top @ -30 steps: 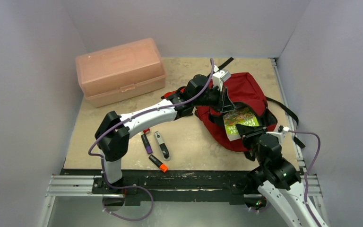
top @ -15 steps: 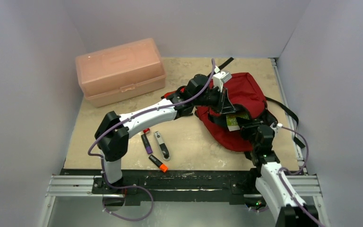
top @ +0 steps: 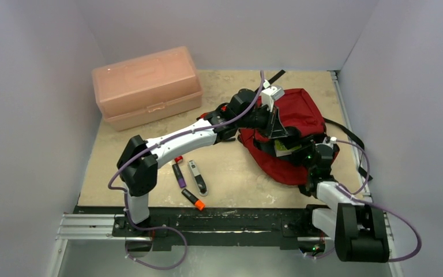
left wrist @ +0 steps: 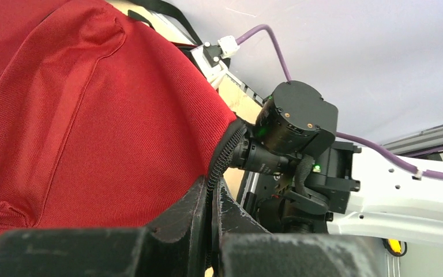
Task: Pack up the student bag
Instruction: Place the book in the student bag.
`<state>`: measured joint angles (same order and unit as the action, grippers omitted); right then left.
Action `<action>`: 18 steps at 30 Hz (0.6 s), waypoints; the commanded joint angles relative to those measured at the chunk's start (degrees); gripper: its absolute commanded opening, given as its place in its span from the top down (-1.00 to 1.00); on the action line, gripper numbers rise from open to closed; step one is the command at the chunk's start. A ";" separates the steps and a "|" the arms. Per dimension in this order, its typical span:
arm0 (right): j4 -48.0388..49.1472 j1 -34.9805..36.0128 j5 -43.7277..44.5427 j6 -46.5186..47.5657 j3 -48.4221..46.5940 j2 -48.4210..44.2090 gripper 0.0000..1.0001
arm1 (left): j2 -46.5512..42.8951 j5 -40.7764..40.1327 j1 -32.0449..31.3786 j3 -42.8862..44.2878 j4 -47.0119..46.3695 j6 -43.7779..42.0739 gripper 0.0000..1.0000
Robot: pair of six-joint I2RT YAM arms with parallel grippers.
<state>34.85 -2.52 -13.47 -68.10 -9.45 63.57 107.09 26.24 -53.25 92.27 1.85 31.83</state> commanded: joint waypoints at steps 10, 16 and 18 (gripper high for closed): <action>-24.81 -0.20 4.37 10.24 0.42 -25.20 -0.45 | -0.01 2.00 0.08 3.11 -0.56 -1.45 1.00; -0.33 -0.11 2.97 13.13 -2.31 -7.73 0.29 | 0.79 3.38 0.08 3.26 -2.41 1.51 1.00; 10.02 0.02 1.29 13.57 -5.02 0.75 0.46 | 0.94 3.68 -0.01 3.22 -3.05 2.35 1.00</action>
<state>22.44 -2.59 -10.46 -57.28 -9.37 52.88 108.03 27.55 -53.25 92.64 2.63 31.94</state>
